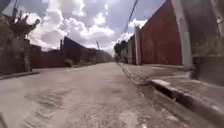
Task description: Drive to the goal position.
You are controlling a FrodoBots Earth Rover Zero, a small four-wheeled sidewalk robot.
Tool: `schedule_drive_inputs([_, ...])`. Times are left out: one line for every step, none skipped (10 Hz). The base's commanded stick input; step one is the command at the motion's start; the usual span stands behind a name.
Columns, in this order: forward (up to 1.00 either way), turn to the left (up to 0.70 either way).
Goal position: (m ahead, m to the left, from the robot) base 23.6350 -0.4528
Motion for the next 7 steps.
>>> schedule_drive_inputs([0.85,0.0])
schedule_drive_inputs([0.85,0.0])
schedule_drive_inputs([0.85,0.0])
schedule_drive_inputs([0.85,0.0])
schedule_drive_inputs([0.85,0.0])
schedule_drive_inputs([0.85,0.0])
schedule_drive_inputs([0.85,0.0])
